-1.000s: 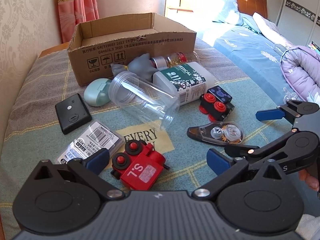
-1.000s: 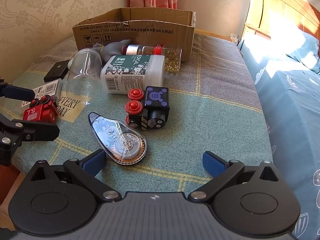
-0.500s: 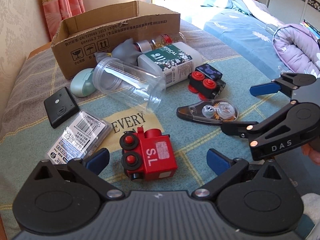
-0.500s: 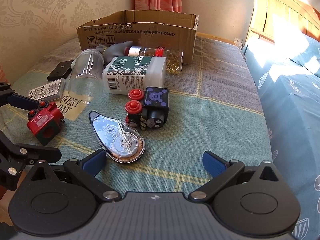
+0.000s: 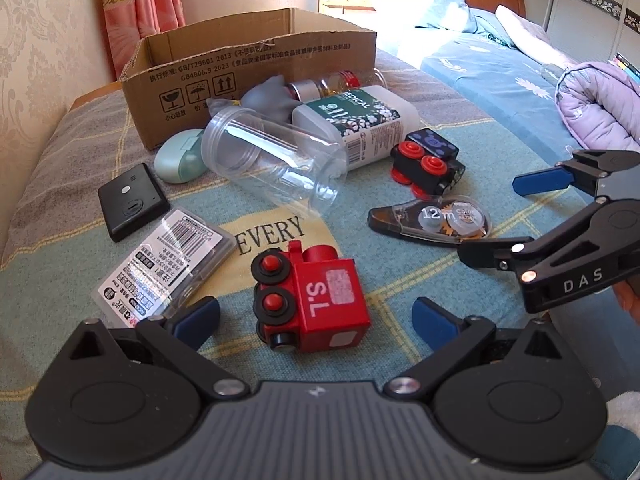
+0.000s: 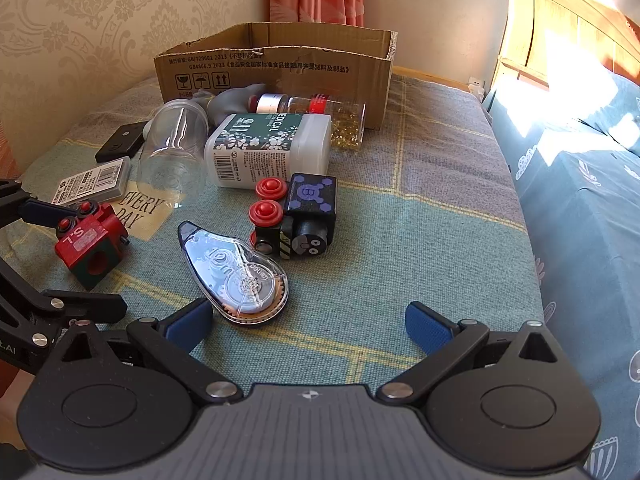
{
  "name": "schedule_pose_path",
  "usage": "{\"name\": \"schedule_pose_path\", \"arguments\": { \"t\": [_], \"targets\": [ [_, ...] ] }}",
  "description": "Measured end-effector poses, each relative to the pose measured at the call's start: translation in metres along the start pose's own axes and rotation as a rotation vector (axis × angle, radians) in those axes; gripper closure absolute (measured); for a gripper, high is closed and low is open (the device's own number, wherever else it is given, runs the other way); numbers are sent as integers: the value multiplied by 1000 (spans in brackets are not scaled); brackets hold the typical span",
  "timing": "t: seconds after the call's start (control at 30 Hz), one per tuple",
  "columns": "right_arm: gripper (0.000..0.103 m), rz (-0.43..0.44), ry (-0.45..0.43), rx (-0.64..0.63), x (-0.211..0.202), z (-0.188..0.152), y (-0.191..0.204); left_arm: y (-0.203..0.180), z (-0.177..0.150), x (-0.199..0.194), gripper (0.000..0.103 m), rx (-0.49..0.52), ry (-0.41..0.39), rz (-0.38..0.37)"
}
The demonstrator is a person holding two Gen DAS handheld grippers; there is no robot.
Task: Organize rigid objects
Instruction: 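Move the left tool toward the red S.L train block while the right tool approaches the correction tape, then close the left gripper on the red train block while the right gripper closes on the correction tape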
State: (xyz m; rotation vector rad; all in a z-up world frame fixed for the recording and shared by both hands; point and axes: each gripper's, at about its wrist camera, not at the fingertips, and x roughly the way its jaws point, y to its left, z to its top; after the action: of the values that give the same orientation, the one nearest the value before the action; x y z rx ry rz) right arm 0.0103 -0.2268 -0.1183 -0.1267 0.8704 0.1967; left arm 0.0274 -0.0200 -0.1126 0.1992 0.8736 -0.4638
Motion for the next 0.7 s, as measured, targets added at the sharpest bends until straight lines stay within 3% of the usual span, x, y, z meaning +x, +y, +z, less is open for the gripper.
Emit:
{"name": "schedule_pose_path", "arguments": {
  "t": [0.07,0.27,0.4,0.47,0.7],
  "targets": [
    [0,0,-1,0,0,0,0,0,-1,-3,16,1,-16,-5],
    [0,1,-9,-2,0,-1,-1,-5,-2,-6,38,-11,-55,17],
    [0,4,-4,-6,1,0,-4,-4,-2,-6,45,-23,-69,27],
    [0,-5,0,-1,1,1,-6,-2,-2,-7,54,-26,-73,40],
    [0,-27,0,21,-2,-3,-13,0,-3,-9,55,-17,-71,49]
  ]
}}
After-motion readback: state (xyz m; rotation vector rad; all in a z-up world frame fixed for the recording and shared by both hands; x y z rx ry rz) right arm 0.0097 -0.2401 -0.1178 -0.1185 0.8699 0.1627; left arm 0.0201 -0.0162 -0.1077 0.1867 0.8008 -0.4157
